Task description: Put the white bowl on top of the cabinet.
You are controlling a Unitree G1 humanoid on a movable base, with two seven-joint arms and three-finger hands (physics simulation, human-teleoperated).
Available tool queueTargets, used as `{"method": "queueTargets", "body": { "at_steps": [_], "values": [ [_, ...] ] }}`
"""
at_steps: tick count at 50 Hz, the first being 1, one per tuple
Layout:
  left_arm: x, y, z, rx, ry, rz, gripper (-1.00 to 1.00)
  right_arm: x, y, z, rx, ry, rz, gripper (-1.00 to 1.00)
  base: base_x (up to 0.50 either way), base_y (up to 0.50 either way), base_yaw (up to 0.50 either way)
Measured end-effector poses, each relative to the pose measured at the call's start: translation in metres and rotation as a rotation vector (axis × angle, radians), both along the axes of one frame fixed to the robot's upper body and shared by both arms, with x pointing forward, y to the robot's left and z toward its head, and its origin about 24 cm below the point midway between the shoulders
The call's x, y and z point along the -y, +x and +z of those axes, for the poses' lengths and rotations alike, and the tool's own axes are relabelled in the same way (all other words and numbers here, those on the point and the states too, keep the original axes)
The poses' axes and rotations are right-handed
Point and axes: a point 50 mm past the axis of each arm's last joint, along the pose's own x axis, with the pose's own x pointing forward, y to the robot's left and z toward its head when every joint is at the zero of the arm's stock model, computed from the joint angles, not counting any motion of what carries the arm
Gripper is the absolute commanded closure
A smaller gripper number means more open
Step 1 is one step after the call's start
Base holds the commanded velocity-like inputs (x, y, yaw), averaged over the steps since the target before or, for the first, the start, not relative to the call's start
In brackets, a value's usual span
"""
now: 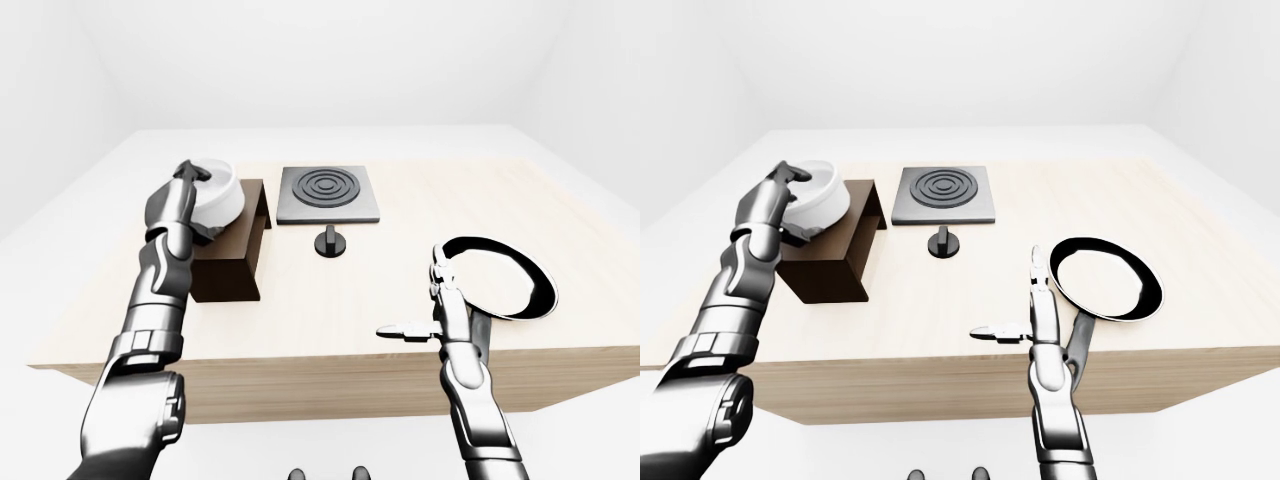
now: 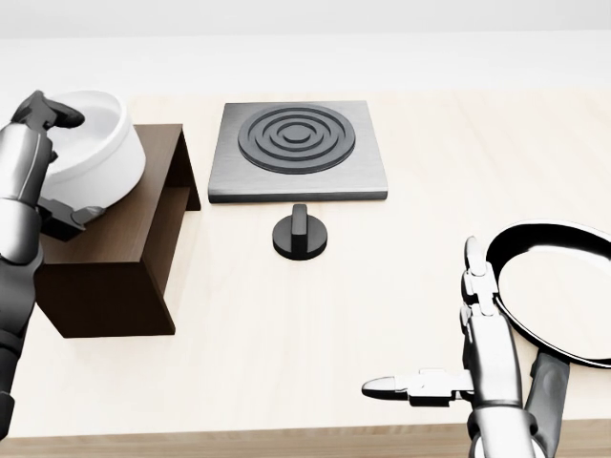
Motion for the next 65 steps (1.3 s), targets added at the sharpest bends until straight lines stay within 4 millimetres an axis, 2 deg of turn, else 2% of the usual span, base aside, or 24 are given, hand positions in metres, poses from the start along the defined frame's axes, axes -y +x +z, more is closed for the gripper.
{"method": "queueTargets", "body": {
  "at_steps": [23,39,52,65],
  "values": [
    [0.001,0.001,0.001,0.02,0.015,0.017,-1.0,0.0,0.0,0.0,0.004,-0.007,-0.007,-1.0,0.0,0.0,0.0],
    [0.011,-0.005,0.005,0.049,0.049,-0.031,-1.0,-0.001,0.0,-0.001,0.005,-0.011,-0.008,-1.0,0.0,0.0,0.0],
    [0.028,-0.032,0.012,0.12,0.126,-0.099,-1.0,-0.002,0.004,-0.002,0.001,-0.012,-0.01,-1.0,0.0,0.0,0.0],
    [0.05,-0.08,0.018,0.283,0.127,-0.132,-1.0,-0.002,0.011,0.001,0.0,-0.003,-0.015,-1.0,0.0,0.0,0.0]
  ]
}}
